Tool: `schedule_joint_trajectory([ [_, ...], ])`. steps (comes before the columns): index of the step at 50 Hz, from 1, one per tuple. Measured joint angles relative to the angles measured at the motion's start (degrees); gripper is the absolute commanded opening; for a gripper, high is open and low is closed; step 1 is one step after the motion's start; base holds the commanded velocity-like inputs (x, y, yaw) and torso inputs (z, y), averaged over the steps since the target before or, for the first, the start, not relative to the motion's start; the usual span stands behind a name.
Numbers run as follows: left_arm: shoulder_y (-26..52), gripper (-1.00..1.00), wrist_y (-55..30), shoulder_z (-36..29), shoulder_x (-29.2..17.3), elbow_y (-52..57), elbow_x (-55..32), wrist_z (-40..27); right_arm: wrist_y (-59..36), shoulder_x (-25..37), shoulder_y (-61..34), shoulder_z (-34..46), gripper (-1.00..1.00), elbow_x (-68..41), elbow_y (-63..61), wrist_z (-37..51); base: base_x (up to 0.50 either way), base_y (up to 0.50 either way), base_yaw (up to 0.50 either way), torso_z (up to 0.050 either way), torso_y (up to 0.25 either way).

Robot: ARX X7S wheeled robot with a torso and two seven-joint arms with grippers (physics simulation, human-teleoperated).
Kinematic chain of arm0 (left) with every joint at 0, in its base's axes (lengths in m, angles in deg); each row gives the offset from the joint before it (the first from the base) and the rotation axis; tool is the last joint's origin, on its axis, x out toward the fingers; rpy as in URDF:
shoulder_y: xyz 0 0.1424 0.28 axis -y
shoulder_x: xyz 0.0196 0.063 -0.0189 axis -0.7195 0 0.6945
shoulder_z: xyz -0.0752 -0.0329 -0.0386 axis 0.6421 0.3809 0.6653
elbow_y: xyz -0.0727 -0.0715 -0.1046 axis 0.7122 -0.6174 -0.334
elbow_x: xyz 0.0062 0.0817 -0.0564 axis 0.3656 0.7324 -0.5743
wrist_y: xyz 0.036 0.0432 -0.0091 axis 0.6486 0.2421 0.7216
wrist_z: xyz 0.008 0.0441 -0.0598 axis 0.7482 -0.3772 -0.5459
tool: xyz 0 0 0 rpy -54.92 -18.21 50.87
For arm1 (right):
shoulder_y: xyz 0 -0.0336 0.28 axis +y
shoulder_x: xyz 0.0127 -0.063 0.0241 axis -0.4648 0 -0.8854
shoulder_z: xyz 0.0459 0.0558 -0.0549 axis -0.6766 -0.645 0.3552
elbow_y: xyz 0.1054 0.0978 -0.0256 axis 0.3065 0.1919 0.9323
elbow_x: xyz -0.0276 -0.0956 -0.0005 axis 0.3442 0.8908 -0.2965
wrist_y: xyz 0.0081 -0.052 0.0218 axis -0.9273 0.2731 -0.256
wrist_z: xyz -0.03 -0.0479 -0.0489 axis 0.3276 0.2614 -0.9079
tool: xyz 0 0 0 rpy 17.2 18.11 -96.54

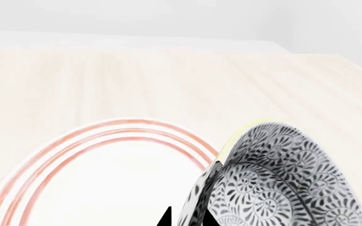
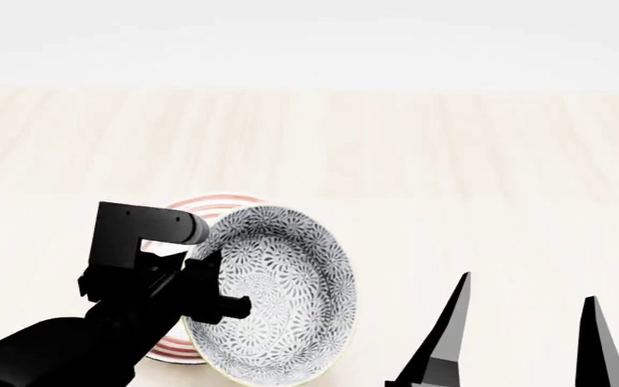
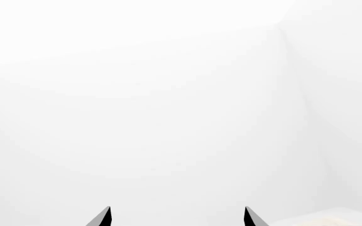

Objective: Put the bowl on the plate.

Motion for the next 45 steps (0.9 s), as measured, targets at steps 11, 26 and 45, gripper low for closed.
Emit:
schedule_joint_trajectory([
  [11, 8.7, -1.0, 5.3, 2.2, 1.8, -15.2, 2.1, -0.1, 0.2, 0.3, 0.1, 0.4, 1.0, -0.2, 0.1, 0.1, 0.0, 0.0, 0.0, 0.0, 0.0],
  [26, 22.0, -1.0, 16.7, 4.5, 5.5, -44.2, 2.7, 2.5, 0.4, 0.7, 0.3, 1.0, 1.0, -0.6, 0.2, 0.2, 0.0, 0.0, 0.0, 0.0, 0.0],
  [45, 27.3, -1.0, 17.9, 8.4, 7.1, -57.7, 0.1, 3.7, 0.8, 1.2, 0.4, 1.6, 1.0, -0.8, 0.5, 0.4, 0.0, 0.0, 0.0, 0.0, 0.001],
])
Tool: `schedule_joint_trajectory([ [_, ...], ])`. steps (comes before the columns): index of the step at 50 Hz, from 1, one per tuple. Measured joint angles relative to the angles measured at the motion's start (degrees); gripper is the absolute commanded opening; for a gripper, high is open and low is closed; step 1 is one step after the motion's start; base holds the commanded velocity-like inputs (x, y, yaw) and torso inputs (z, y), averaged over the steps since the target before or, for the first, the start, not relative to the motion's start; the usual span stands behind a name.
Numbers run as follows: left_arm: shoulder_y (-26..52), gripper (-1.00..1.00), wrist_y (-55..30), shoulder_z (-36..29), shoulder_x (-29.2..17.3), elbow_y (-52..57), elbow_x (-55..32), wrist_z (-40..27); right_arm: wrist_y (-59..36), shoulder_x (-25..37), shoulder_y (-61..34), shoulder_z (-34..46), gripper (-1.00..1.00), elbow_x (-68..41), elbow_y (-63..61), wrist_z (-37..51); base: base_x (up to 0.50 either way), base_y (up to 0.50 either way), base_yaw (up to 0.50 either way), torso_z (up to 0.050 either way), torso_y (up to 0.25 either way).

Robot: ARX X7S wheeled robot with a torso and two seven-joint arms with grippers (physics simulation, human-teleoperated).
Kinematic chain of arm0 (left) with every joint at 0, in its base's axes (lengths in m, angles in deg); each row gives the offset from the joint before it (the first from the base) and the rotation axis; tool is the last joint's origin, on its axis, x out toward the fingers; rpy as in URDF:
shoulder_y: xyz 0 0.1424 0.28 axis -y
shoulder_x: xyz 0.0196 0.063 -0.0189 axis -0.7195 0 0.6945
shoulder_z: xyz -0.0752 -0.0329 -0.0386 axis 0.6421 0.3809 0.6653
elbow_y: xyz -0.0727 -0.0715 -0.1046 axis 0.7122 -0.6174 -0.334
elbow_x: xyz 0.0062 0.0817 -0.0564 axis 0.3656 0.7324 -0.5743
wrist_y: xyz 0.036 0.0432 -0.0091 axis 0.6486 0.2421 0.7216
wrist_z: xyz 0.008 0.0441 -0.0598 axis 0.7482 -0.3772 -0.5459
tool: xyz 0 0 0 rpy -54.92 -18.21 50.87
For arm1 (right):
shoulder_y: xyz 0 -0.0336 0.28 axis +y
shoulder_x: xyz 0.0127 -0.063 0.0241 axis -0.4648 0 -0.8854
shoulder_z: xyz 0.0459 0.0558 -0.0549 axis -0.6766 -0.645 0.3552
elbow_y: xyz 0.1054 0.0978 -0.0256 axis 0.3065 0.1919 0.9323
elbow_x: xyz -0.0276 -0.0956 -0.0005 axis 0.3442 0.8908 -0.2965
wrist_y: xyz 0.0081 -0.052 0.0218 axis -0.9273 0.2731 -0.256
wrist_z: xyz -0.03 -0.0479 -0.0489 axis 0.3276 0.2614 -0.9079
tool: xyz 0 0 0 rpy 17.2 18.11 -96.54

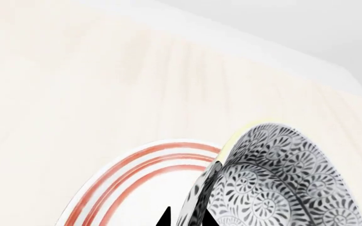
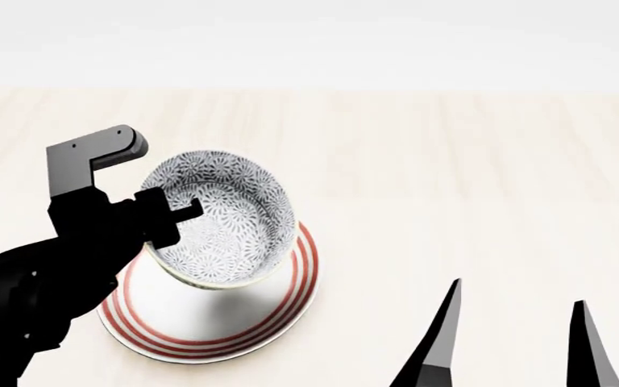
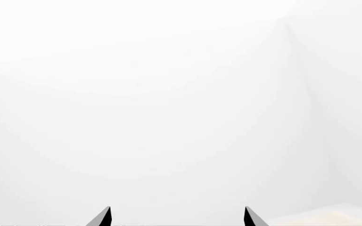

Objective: Put the bowl on the plate.

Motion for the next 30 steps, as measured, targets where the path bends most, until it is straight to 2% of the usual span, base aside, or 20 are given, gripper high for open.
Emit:
schedule_joint_trajectory([
  [19, 0.4, -1.0, -0.6, -1.3, 0.3, -2.0, -3.7, 0.0, 0.4, 0.3, 0.0, 0.6, 1.0, 0.1, 0.6, 0.3, 0.0, 0.0, 0.0, 0.0, 0.0],
  [30, -0.4, -1.0, -1.1, 2.5, 0.3, -2.1, -0.1, -0.1, 0.4, 0.5, 0.0, 0.9, 1.0, 0.1, 0.7, 0.5, 0.0, 0.0, 0.0, 0.0, 0.0],
])
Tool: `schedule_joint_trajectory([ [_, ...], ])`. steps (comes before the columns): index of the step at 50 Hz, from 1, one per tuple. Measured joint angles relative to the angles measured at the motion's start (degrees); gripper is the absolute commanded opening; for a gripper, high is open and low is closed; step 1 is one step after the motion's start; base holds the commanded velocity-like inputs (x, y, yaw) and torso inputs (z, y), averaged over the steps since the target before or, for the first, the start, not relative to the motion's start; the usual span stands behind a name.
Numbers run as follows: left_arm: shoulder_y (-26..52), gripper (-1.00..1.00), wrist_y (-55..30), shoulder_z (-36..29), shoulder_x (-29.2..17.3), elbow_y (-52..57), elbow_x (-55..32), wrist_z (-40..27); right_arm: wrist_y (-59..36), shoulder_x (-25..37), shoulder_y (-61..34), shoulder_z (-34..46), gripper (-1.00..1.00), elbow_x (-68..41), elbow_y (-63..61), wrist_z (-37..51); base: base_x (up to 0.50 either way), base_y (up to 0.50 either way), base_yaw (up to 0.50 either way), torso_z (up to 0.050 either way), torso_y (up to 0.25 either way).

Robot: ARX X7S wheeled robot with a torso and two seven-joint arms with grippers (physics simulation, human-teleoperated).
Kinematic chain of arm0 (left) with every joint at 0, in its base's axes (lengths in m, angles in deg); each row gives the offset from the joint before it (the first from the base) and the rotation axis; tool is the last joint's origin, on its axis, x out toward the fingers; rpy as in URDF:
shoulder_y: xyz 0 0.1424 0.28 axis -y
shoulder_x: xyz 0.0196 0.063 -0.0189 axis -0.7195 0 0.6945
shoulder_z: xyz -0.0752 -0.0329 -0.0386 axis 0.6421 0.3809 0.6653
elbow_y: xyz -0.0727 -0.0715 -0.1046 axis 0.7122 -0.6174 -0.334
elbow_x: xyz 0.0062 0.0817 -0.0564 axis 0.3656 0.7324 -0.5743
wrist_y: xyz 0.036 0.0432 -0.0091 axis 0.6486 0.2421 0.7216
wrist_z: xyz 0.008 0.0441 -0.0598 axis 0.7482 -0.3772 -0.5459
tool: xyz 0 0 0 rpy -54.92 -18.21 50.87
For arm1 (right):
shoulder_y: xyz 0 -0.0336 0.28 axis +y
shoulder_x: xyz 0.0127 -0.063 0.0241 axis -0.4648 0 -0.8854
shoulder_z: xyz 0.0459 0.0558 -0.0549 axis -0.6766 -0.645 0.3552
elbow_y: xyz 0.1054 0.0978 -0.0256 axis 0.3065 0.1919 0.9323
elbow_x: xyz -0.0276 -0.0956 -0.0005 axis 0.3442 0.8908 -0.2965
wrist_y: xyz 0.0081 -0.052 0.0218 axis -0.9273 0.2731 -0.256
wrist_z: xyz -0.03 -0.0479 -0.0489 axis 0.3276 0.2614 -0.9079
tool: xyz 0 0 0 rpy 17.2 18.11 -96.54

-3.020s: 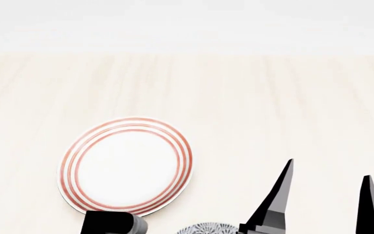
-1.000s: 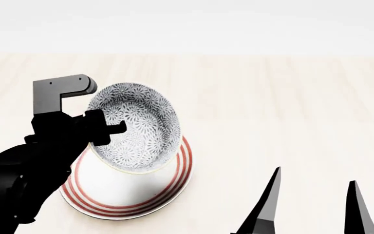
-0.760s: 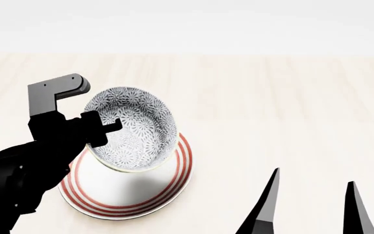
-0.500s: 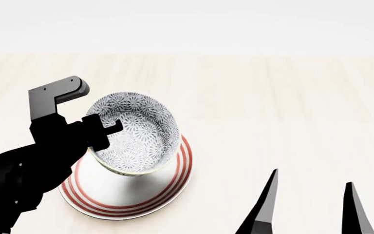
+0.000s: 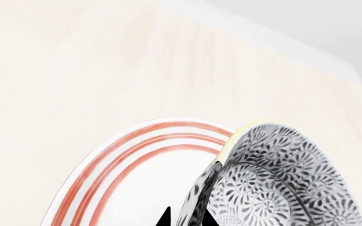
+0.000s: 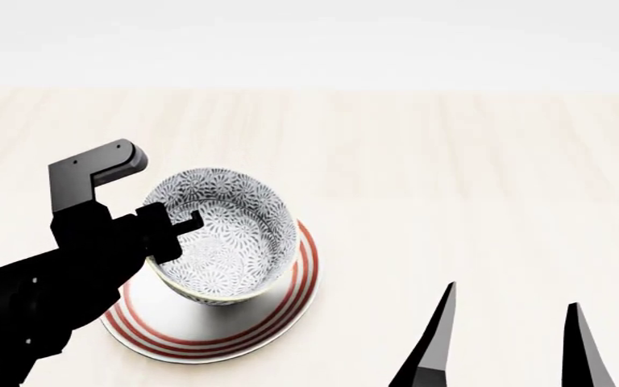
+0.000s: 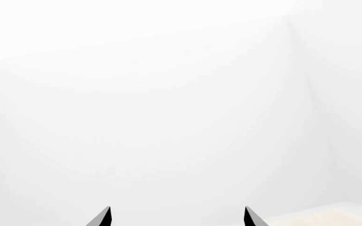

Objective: Put the bowl on the plate.

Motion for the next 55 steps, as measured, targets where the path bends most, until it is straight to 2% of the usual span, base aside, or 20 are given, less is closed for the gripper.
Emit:
schedule_joint_trajectory([
  [10, -1.1, -1.0, -0.4, 3.3, 0.0, 0.3, 3.3, 0.0, 0.0, 0.2, 0.0, 0.2, 1.0, 0.0, 0.1, 0.2, 0.0, 0.0, 0.0, 0.0, 0.0],
  [15, -1.4, -1.0, -0.4, 2.9, 0.0, 0.7, 3.2, 0.0, 0.1, 0.3, 0.0, 0.3, 1.0, 0.0, 0.2, 0.3, 0.0, 0.0, 0.0, 0.0, 0.0],
  [30, -1.7, -1.0, 1.6, -7.5, -0.1, 1.6, -1.9, -0.7, 0.3, 0.6, -0.1, 0.7, 1.0, -0.1, 0.4, 0.6, 0.0, 0.0, 0.0, 0.0, 0.0],
  [31, -1.8, 1.0, 1.8, -8.4, -0.1, 1.6, -2.3, -0.8, 0.3, 0.6, -0.1, 0.7, 1.0, -0.1, 0.5, 0.6, 0.0, 0.0, 0.0, 0.0, 0.0],
  [40, -2.5, 1.0, 5.6, -14.9, 0.0, 0.9, -1.6, -4.2, 0.5, 0.7, -0.1, 1.0, 1.0, -0.1, 0.7, 0.7, 0.0, 0.0, 0.0, 0.0, 0.0],
  [55, -4.1, 1.0, 13.4, -19.6, 0.0, 0.5, 8.5, -9.0, 0.7, 0.9, 0.1, 1.5, 1.0, 0.0, 0.9, 0.9, 0.0, 0.0, 0.0, 0.0, 0.0],
])
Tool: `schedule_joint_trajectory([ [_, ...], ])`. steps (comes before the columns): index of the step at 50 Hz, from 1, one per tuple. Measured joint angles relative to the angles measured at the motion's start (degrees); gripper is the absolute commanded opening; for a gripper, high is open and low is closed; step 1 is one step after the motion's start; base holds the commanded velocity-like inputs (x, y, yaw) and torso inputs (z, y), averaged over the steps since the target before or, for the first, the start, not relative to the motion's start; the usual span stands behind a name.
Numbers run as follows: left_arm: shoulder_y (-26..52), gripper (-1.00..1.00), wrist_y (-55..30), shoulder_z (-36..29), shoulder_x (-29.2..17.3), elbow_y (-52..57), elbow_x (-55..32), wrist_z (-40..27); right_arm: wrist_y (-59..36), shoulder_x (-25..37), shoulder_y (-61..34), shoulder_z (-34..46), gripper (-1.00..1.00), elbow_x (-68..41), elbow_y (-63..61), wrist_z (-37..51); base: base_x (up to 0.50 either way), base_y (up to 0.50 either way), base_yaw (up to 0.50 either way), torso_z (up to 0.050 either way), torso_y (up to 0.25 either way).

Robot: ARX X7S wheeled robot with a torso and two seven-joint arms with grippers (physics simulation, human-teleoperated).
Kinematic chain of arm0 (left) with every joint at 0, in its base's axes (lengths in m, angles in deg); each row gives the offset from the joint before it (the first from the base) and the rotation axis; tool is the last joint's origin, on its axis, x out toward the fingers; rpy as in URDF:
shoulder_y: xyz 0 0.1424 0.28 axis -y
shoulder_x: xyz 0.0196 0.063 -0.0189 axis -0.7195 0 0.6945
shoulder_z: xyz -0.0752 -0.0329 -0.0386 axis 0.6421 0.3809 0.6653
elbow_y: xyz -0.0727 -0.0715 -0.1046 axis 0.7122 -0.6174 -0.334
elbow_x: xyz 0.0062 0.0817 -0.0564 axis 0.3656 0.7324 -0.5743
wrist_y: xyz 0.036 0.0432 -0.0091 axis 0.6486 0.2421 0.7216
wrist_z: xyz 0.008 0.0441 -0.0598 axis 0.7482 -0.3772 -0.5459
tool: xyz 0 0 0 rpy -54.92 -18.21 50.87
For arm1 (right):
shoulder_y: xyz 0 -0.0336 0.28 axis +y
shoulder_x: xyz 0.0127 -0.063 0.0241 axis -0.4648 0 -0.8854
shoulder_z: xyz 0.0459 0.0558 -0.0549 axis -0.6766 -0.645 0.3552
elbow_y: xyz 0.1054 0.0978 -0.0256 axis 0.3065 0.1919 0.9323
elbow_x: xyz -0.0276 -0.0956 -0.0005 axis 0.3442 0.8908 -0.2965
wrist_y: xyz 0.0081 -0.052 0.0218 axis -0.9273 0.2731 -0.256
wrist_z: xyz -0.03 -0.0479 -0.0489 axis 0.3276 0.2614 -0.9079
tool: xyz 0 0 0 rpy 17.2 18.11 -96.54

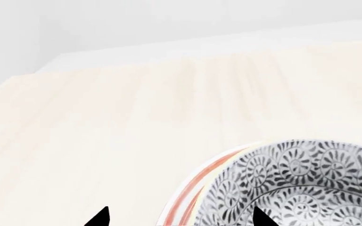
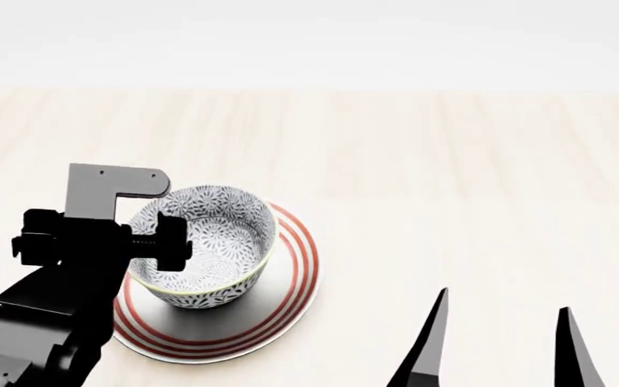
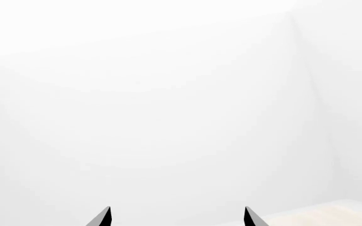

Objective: Put the bowl on the plate.

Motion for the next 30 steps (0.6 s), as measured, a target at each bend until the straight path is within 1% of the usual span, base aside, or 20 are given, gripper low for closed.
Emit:
schedule_joint_trajectory([
  [7, -0.8, 1.0, 3.9, 0.0, -0.4, 0.0, 5.0, -1.8, 0.0, 0.1, 0.0, 0.2, 1.0, 0.0, 0.0, 0.1, 0.0, 0.0, 0.0, 0.0, 0.0],
  [9, -1.6, 1.0, 4.7, -0.1, -1.1, 1.5, 6.2, -2.5, 0.0, 0.1, 0.0, 0.3, 1.0, 0.0, 0.0, 0.1, 0.0, 0.0, 0.0, 0.0, 0.0],
  [14, -6.3, 1.0, 2.8, 0.2, -5.1, 12.3, 7.8, -5.3, 0.0, 0.2, 0.1, 0.5, 1.0, 0.1, 0.0, 0.2, 0.0, 0.0, 0.0, 0.0, 0.0],
  [23, -17.2, 1.0, -1.5, 3.1, -14.2, 33.2, 7.4, -10.9, -0.2, 0.3, 0.2, 1.0, 1.0, 0.5, -0.3, 0.5, 0.0, 0.0, 0.0, 0.0, 0.0],
  [30, -25.6, 1.0, -2.4, 5.6, -19.8, 45.1, 6.7, -14.7, -0.6, 0.3, 0.3, 1.5, 1.0, 0.9, -0.6, 0.6, 0.0, 0.0, 0.0, 0.0, 0.0],
])
